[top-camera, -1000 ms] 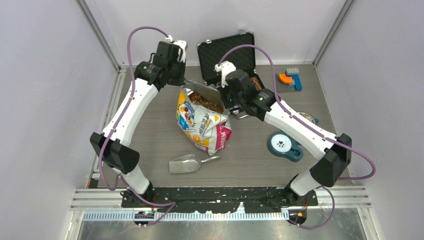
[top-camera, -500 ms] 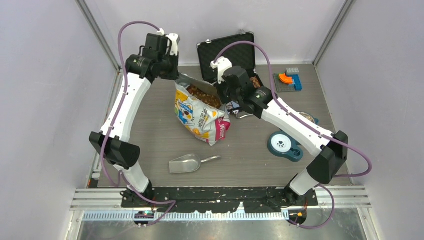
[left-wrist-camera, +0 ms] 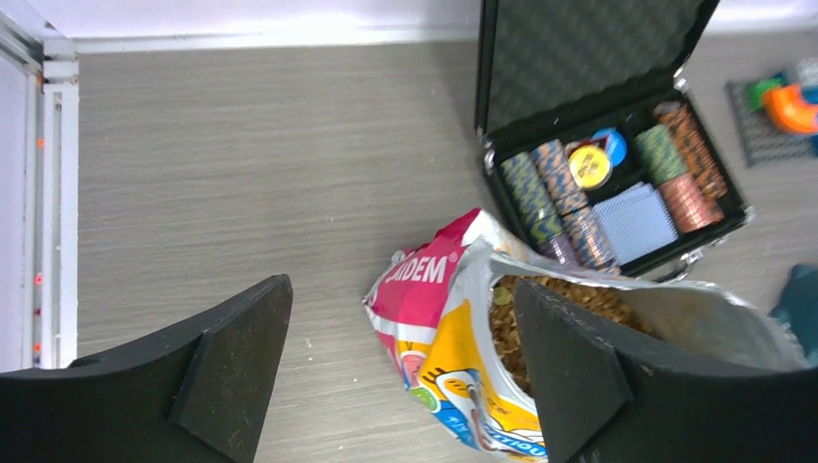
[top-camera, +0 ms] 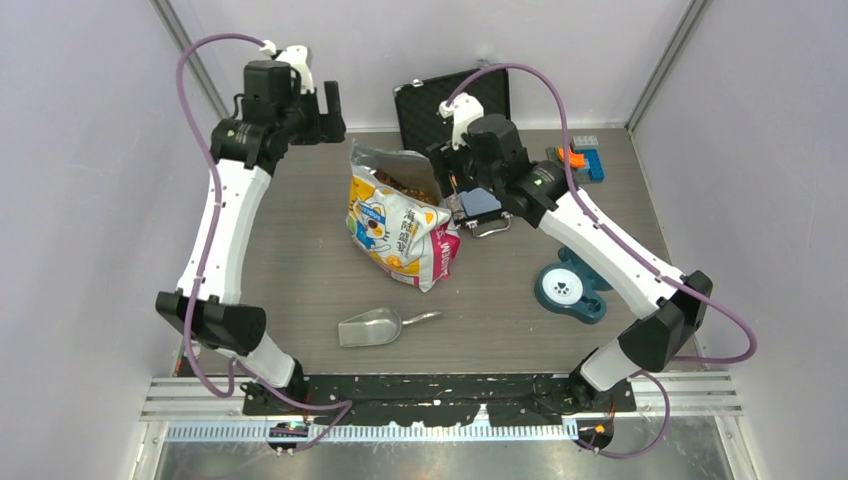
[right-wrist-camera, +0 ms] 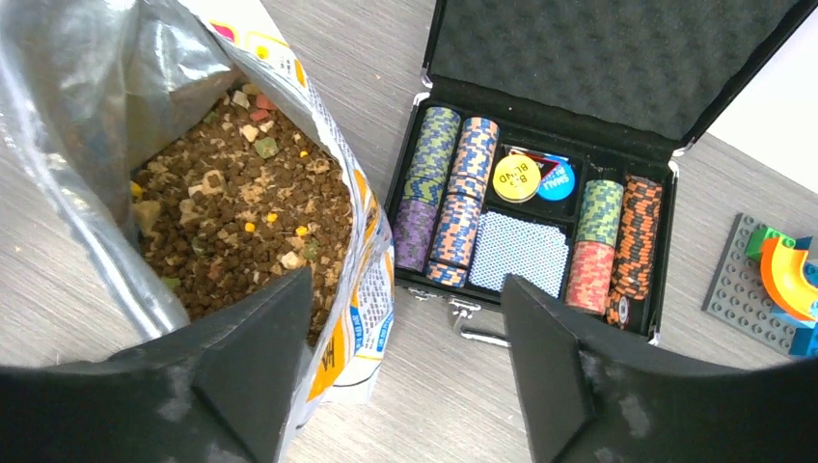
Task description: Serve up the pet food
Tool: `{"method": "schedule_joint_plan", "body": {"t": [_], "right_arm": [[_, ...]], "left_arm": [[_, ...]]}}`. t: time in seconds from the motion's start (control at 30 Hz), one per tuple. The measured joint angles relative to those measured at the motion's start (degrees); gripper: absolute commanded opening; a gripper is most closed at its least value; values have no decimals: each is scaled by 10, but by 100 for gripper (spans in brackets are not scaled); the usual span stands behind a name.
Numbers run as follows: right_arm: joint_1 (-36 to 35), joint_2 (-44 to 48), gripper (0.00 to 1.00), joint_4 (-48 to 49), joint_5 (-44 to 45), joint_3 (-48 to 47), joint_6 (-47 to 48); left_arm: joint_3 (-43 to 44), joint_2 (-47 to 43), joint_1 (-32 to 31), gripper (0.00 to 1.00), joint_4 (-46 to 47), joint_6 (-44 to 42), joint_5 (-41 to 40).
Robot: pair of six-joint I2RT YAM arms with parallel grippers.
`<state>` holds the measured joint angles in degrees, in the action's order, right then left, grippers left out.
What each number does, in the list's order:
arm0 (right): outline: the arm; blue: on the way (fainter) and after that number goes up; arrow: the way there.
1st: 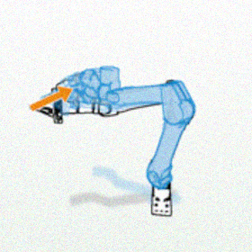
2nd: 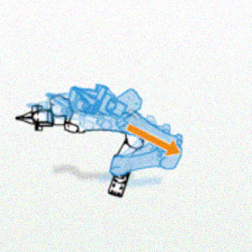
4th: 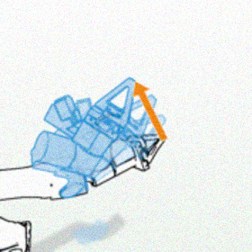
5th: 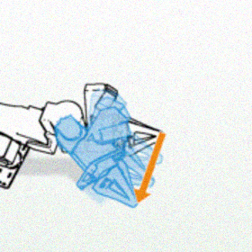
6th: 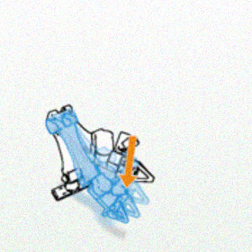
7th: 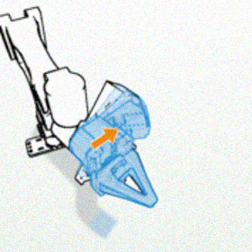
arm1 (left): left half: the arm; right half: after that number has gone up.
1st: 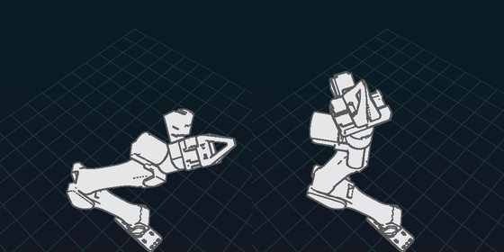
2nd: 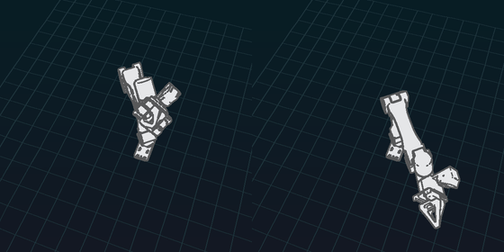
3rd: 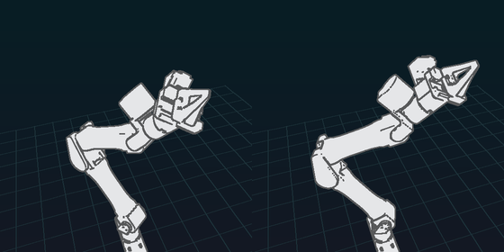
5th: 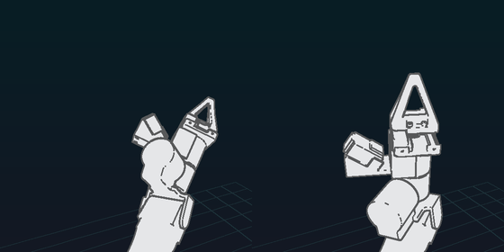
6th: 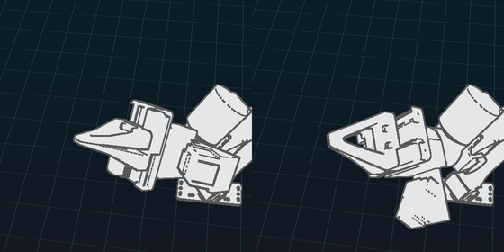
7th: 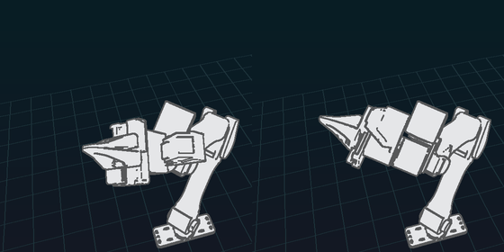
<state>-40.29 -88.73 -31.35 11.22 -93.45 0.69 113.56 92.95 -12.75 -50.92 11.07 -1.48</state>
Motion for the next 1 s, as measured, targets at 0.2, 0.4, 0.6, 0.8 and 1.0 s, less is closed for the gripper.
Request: {"method": "schedule_joint_plan", "body": {"t": [0.2, 0.4, 0.6, 0.8, 1.0], "right_arm": [[0, 41, 96, 14, -24, 9, 10], [0, 142, 96, 70, -75, 98, 49], [0, 254, 96, 103, -160, 175, 126], [0, 291, 96, 157, -171, 226, 131], [0, 287, 96, 184, -136, 262, 54]], "left_arm": [[4, -54, 2, 99, 14, 18, 2], [-107, -151, 1, 99, 49, 51, 0], [-374, -348, 1, 99, 63, 129, -38], [-531, -483, 1, 99, 21, 221, -57], [-700, -548, 1, 98, 5, 289, -4]]}}
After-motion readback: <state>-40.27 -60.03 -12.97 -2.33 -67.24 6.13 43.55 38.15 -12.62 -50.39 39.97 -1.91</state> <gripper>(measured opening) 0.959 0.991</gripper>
